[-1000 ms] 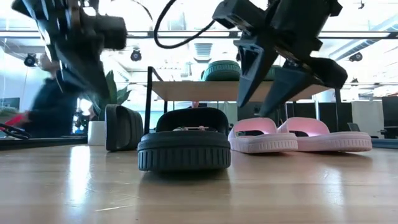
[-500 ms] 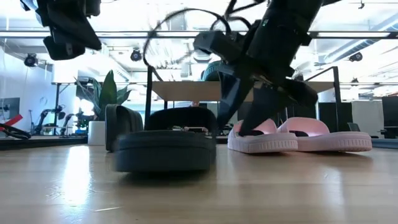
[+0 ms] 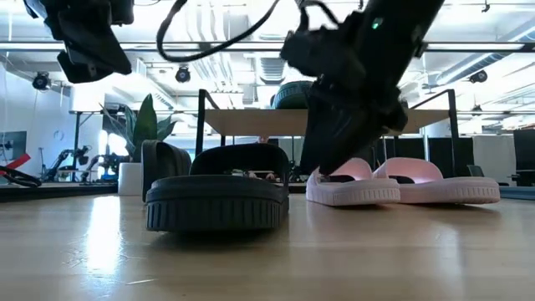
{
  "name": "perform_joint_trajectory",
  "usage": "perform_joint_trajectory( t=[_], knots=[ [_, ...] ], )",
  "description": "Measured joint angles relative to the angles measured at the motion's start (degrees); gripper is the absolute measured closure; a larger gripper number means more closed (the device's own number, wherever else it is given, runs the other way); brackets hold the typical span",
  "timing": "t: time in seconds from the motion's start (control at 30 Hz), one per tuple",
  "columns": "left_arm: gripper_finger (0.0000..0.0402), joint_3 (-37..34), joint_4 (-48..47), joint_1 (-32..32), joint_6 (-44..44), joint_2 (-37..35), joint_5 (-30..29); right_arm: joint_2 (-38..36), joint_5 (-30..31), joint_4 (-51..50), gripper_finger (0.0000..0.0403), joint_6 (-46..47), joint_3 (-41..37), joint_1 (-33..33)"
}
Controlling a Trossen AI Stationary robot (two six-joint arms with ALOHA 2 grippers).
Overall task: Pick and place slides into the shelf
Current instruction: Move the left black slipper to the middle of the table
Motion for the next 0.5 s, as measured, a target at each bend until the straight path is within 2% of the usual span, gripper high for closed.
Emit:
perform_joint_trajectory(
  t=[0.33,0.5],
  knots=[
    [0.0387,0.00,0.31,0.00,0.01,-0.62,0.69,3.07,-0.54,2.84,0.0230,-10.82,4.20,-4.50],
    [0.0387,0.00,0.33,0.00,0.01,-1.71,0.73,2.58,-0.51,-0.09,0.0230,-10.84,4.87,-4.96]
  ],
)
